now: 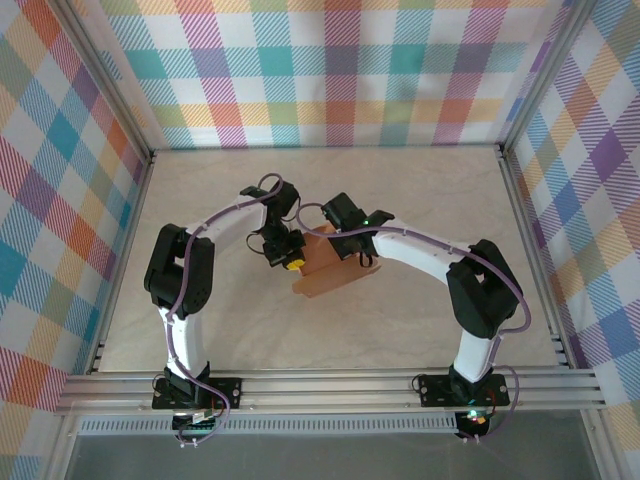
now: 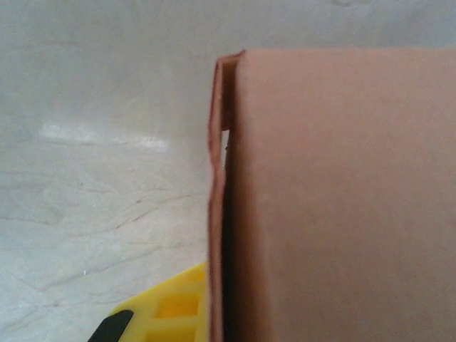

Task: Fold the paper box

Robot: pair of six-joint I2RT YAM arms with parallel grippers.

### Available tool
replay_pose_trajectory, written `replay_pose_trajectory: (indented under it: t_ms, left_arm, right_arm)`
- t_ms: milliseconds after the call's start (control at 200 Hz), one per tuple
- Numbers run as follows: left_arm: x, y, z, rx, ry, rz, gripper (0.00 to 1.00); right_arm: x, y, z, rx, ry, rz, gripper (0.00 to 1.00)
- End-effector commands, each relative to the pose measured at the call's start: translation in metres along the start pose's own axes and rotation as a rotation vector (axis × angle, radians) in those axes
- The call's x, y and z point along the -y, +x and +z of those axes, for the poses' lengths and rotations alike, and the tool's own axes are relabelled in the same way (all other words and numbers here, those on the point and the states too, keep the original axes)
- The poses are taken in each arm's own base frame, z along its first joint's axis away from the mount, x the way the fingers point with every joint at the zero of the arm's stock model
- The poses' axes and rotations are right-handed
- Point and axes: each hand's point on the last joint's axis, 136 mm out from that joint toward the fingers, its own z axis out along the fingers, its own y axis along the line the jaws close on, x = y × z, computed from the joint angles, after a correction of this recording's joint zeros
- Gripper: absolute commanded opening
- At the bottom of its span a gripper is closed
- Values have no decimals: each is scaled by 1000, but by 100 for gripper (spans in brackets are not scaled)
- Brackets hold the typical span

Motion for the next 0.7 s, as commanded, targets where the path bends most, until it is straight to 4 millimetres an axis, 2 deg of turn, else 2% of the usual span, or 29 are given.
replay_pose_trajectory:
  t_ms: [0, 235, 700]
  left_arm:
    - [11, 10, -1, -36, 41, 32, 0]
    - [10, 11, 5, -56, 33, 30, 0]
    - [6, 11, 14, -90, 3, 17, 0]
  right_arm:
    - [-21, 23, 6, -77, -102, 22, 8]
    - [-24, 19, 22, -70, -112, 1, 13]
    - [-21, 25, 50, -121, -161, 6, 22]
